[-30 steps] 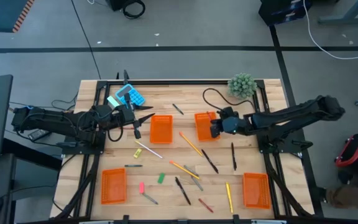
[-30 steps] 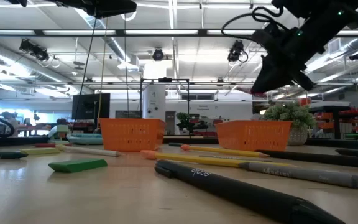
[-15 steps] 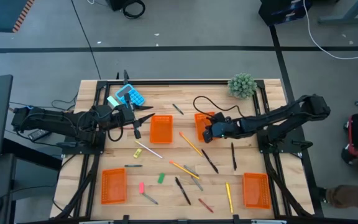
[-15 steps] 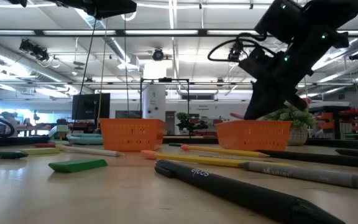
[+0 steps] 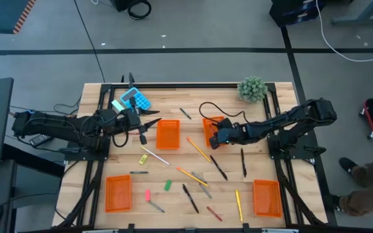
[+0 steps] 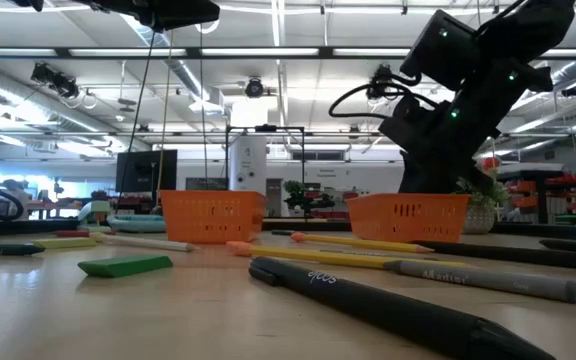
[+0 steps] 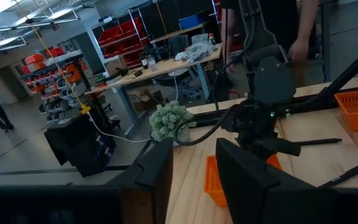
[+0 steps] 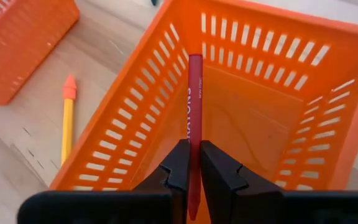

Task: Sort crayons/erasers/pens/pencils in bins
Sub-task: Put the top red crayon into the top right orange bin, then put the top right black pen into the bottom right orange bin

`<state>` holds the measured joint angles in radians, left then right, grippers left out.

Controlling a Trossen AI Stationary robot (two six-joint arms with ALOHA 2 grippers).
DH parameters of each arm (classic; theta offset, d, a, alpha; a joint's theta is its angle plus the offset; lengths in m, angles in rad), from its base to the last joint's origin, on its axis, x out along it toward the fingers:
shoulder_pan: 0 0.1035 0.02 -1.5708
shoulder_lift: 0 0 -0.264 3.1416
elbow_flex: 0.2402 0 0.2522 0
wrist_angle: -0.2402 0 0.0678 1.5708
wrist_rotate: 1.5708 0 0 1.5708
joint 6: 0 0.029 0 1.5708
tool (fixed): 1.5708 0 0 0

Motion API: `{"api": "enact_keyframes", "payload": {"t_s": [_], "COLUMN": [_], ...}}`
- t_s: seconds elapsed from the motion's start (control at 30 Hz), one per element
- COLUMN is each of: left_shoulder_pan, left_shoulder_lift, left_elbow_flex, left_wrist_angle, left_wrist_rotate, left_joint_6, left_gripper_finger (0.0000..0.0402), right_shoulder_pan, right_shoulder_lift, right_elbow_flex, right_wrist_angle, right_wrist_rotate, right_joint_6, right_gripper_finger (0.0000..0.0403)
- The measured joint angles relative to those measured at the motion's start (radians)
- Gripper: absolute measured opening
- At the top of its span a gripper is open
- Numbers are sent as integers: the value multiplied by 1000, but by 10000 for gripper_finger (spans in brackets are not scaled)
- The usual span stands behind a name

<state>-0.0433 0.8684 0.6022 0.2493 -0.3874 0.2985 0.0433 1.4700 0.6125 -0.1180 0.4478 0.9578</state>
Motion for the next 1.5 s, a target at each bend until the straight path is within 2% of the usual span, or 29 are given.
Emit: {"api": "enact_keyframes", "payload": {"t_s": [0.5,0.63,0.9,1.2,1.5], "left_shoulder_pan": [0,0,8,8,-3], "left_shoulder_lift": [0,1,45,94,110], "left_elbow_flex": [0,0,0,-1,-1], "left_wrist_angle": [14,14,28,96,134], "left_wrist_rotate": [0,0,-1,0,0], "left_joint_6": [-1,-7,0,0,1], "left_gripper_finger": [135,137,128,134,129], "right_shoulder_pan": [0,0,6,48,98], "right_shoulder_lift": [0,0,-9,-21,-21], "right_elbow_flex": [0,0,0,0,0], "right_wrist_angle": [40,63,260,282,318], "right_wrist_rotate": [53,58,114,114,102], "right_joint_6": [-42,-48,-178,-280,-280], "right_gripper_finger": [96,97,97,97,97]}}
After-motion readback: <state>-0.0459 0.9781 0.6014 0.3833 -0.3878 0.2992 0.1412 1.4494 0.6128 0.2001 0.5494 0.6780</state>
